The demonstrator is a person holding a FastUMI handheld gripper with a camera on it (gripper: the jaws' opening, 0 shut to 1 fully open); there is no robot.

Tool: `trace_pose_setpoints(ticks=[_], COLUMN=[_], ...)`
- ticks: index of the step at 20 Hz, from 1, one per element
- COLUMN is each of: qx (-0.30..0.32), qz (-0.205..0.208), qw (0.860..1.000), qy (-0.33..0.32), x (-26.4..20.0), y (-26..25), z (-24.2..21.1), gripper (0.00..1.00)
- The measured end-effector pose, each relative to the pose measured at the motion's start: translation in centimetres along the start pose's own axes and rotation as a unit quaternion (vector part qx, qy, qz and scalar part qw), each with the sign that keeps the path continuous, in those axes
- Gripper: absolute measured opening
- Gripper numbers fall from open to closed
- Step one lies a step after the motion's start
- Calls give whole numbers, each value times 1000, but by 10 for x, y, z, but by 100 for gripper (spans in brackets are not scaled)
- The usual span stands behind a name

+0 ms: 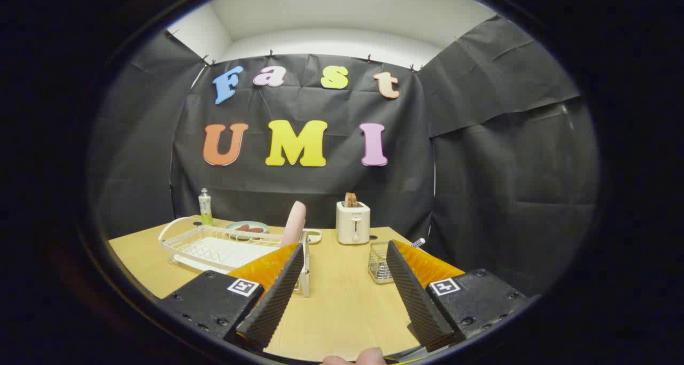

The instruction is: Take the plate from the dish rack, then take the spoon from the basket and place it into the plate.

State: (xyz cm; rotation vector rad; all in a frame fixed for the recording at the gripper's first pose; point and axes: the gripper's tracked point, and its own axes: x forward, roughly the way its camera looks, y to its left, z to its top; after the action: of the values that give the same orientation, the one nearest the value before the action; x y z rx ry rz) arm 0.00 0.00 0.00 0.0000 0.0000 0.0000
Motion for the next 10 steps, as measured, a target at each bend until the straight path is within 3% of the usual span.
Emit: trace_pose_setpoints(ticks=[10], qx=[0], qz=[-3], qw=[1000], qy=[-3], x=[-1], y=[1], z=[0], gripper=[100])
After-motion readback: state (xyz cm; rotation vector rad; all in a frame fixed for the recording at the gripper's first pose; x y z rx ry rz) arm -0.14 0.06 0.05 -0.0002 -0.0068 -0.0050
